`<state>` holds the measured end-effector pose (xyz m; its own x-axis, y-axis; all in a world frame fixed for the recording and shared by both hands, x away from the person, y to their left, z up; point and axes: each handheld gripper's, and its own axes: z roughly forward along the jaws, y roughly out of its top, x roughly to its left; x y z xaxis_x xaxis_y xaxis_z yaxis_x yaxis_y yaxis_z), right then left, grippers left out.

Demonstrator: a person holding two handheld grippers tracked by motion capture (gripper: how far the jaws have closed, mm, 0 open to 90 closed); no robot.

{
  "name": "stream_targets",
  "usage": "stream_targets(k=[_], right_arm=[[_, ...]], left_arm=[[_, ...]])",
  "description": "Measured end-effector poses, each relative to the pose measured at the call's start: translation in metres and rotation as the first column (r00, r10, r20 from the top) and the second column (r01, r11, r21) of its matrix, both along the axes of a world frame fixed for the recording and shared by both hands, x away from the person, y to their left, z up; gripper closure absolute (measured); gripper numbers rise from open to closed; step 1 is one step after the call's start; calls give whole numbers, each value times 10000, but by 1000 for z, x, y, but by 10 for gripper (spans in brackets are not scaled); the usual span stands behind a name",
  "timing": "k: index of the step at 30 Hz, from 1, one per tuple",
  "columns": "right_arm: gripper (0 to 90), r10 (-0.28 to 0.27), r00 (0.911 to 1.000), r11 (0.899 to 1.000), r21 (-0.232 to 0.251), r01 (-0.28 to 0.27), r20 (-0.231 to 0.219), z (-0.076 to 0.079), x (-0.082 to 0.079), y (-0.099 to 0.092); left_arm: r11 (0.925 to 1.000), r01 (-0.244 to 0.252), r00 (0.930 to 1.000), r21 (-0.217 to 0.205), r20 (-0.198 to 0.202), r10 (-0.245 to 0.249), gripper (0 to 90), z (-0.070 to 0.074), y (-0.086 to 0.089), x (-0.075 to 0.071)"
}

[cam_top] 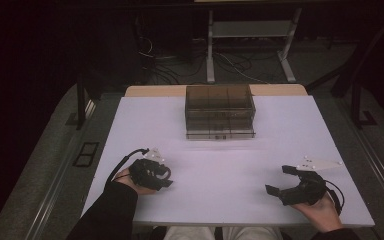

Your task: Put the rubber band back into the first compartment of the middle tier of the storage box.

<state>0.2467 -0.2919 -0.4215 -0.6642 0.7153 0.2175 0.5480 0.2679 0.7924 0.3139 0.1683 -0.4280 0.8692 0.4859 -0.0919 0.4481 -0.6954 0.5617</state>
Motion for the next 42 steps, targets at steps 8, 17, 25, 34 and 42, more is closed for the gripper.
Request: stream_targets(k=[8,17,25,34,42], right_arm=[[0,-3,10000,10000,-14,3,27,0,0,0],[0,-16,10000,10000,7,16,21,0,0,0],[0,-81,10000,9999,61,80,56,0,0,-2],[0,-99,9999,9999,54,99,38,0,0,-2],[0,-84,10000,10000,49,84,30,0,0,-2]], left_arm=[[9998,-181,9997,46,165,181,590,0,0,-1],[9994,-151,9994,318,315,141,651,-2,-1,-1],[9992,-123,9990,387,432,106,699,-2,-1,0],[9995,-62,9992,302,402,50,768,-3,0,0],[9997,-83,9998,239,199,79,826,-3,1,1]])
